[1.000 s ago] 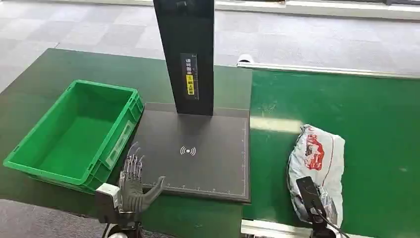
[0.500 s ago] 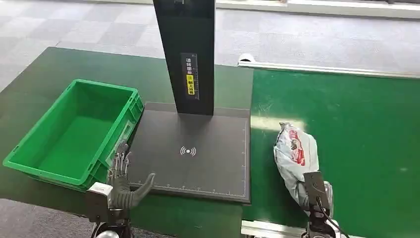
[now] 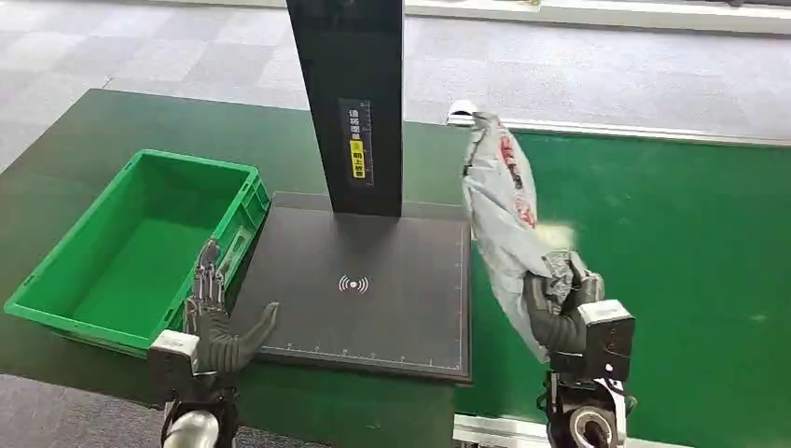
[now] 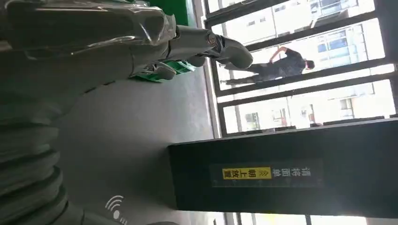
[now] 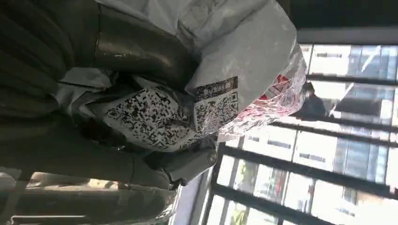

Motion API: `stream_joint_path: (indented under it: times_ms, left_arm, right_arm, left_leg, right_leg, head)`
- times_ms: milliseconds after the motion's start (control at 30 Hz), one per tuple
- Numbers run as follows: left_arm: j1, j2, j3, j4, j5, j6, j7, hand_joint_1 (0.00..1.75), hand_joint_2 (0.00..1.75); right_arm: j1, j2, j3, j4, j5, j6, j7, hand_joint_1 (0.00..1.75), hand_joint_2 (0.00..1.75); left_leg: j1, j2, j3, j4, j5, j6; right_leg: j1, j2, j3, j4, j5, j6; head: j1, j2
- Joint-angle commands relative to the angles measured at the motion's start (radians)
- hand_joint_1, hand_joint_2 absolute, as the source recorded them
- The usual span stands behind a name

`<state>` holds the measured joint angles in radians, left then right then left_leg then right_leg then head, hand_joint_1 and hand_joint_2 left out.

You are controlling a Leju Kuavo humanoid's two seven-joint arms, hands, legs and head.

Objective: Moved the parcel from conveyor to table for the left to box.

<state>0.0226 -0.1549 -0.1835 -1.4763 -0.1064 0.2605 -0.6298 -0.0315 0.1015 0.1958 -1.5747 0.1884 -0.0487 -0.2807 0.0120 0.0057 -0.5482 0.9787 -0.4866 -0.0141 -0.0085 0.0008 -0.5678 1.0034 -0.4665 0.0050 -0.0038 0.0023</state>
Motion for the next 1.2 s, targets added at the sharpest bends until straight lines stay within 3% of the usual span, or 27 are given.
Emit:
stream_joint_path:
  times_ms: [33, 500, 600, 633, 767, 1000, 1200]
  left_arm:
    - [-0.062, -0.007, -0.011, 0.077, -0.007, -0.015, 0.04, 0.0, 1.75]
    - [-0.059, -0.008, -0.017, 0.076, -0.008, -0.015, 0.042, 0.0, 1.75]
    - [-0.074, -0.015, -0.017, 0.095, -0.008, -0.017, 0.057, 0.0, 1.75]
    - [-0.077, -0.016, -0.015, 0.098, -0.008, -0.017, 0.059, 0.0, 1.75]
    - [-0.068, -0.019, -0.003, 0.082, -0.017, -0.01, 0.07, 0.0, 1.75]
    - [-0.058, -0.021, -0.06, 0.091, -0.082, -0.02, 0.047, 0.0, 1.75]
    - [-0.119, -0.031, -0.131, 0.157, -0.108, -0.057, 0.051, 0.0, 1.75]
  right_arm:
    - [-0.178, 0.051, 0.289, 0.388, 0.012, 0.089, 0.14, 1.75, 1.75]
    - [-0.185, 0.044, 0.303, 0.409, 0.014, 0.086, 0.137, 1.75, 1.75]
    - [-0.209, 0.033, 0.331, 0.454, 0.068, 0.087, 0.22, 1.75, 1.75]
    - [-0.216, 0.031, 0.331, 0.464, 0.085, 0.079, 0.237, 0.0, 1.75]
    - [-0.213, 0.013, 0.259, 0.414, 0.116, 0.036, 0.207, 0.0, 1.75]
    - [-0.096, -0.016, 0.102, 0.118, 0.023, -0.039, -0.082, 0.0, 1.75]
    - [-0.049, -0.024, 0.013, -0.039, -0.038, -0.043, -0.193, 0.0, 1.75]
  left_leg:
    - [0.001, 0.004, 0.002, -0.002, 0.001, 0.0]
    - [0.0, 0.0, 0.0, -0.001, 0.001, 0.0]
    - [0.0, 0.0, 0.0, -0.001, 0.001, 0.0]
    - [0.0, -0.001, 0.001, -0.004, 0.002, 0.001]
    - [0.0, -0.001, -0.001, -0.001, 0.001, 0.001]
    - [-0.001, -0.005, -0.002, 0.0, 0.001, 0.001]
    - [-0.001, -0.007, -0.003, 0.0, 0.001, 0.001]
  right_leg:
    - [0.001, 0.004, 0.001, -0.002, 0.002, 0.0]
    - [0.0, 0.0, 0.0, -0.001, 0.0, 0.0]
    - [0.0, 0.0, 0.0, -0.001, 0.001, 0.0]
    - [0.0, 0.0, 0.001, -0.004, 0.002, 0.0]
    - [0.0, -0.001, -0.001, -0.001, 0.001, 0.0]
    - [-0.001, -0.004, -0.001, -0.001, -0.001, 0.0]
    - [-0.001, -0.006, -0.002, -0.001, 0.0, 0.0]
  head:
    - [0.0, 0.0]
    - [0.0, 0.0]
    - [0.0, 0.0]
    - [0.0, 0.0]
    - [0.0, 0.0]
    - [0.0, 0.0]
    - [0.0, 0.0]
